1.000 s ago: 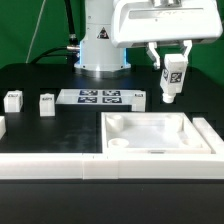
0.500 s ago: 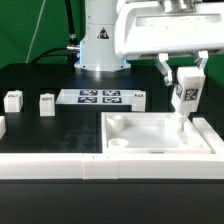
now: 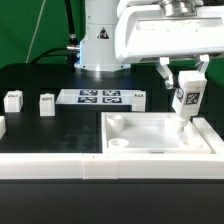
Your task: Assemble one leg
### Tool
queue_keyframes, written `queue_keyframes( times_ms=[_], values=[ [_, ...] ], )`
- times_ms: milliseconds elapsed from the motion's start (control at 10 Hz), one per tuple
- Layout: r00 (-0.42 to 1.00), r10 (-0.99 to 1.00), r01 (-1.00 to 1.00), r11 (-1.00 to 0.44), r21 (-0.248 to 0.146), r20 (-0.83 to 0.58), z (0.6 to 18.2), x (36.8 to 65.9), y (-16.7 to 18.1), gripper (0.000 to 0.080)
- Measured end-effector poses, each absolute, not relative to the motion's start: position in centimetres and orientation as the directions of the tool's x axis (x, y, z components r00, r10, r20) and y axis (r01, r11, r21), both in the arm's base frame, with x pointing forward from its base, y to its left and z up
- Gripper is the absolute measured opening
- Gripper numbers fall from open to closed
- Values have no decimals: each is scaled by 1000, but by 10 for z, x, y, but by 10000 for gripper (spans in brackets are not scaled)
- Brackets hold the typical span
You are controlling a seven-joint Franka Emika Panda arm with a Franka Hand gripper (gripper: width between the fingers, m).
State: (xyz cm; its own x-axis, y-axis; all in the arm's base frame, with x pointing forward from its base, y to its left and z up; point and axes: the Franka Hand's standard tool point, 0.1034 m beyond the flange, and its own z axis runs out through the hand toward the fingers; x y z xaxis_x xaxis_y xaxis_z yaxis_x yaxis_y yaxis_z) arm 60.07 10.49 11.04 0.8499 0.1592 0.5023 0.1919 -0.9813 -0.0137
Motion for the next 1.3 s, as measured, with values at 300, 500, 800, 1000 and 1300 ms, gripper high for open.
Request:
queue_keyframes(
  times_ms=[300, 500, 800, 1000, 1300],
  values=[
    [842, 164, 197, -980, -9, 514, 104, 622, 104, 288],
    [848, 165, 198, -980, -12, 504, 93, 621, 105, 288],
    [846, 164, 197, -980, -13, 507, 85, 619, 108, 288],
    [844, 157, 192, -981, -17, 513, 83, 614, 114, 288],
    [816, 126, 157, -988, -6, 564, 78, 607, 94, 288]
  ],
)
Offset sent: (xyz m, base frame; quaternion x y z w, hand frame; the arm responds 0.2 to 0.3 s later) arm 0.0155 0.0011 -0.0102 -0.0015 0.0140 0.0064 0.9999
